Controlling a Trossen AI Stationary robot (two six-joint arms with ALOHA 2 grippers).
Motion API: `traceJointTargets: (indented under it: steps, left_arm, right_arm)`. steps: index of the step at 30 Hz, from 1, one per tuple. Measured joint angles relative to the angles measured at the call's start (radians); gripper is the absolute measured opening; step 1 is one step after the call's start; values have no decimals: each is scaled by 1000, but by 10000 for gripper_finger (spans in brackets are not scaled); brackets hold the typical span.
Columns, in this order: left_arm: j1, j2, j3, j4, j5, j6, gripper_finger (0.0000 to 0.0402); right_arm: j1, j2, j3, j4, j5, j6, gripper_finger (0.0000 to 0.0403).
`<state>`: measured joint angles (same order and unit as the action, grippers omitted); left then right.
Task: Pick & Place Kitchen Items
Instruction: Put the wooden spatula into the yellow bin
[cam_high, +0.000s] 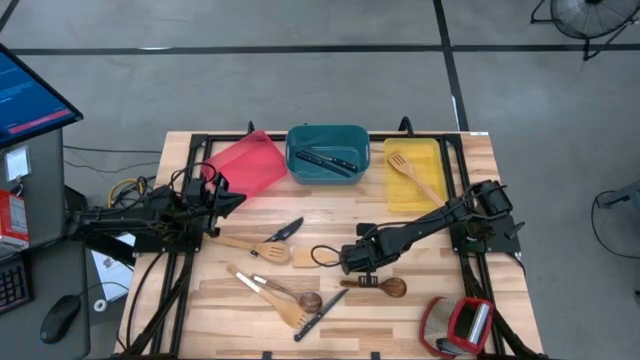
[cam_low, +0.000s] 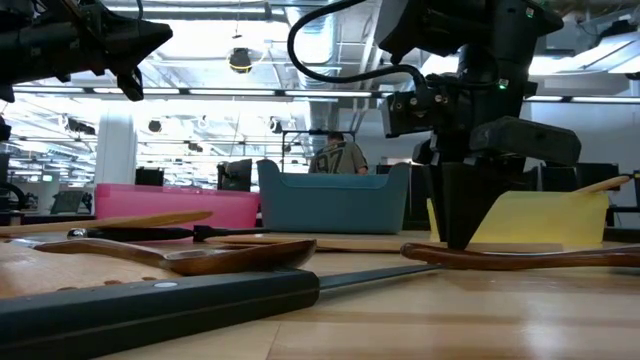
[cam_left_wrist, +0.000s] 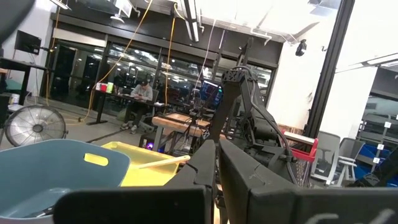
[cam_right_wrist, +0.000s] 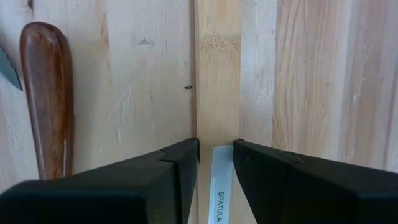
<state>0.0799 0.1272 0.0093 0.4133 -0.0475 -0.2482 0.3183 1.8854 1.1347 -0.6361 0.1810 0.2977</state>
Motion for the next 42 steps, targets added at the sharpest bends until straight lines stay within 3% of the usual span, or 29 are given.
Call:
traceJointTargets:
  steps: [15, 24, 28, 37, 42]
  left_arm:
    - [0, 0, 0, 0, 0, 0, 3]
    - [0, 0, 0, 0, 0, 0, 3]
    - [0, 0, 0, 0, 0, 0, 3]
    - [0, 0, 0, 0, 0, 0, 3]
    - [0, 0, 0, 0, 0, 0, 3]
  right_arm:
    - [-14, 0, -1, -2, -13, 2, 118]
    - [-40, 0, -2, -3, -34, 2, 187]
    - [-40, 0, -2, -3, -33, 0, 199]
    - [-40, 0, -2, -3, -28, -1, 183]
    - [-40, 0, -2, -3, -23, -6, 134]
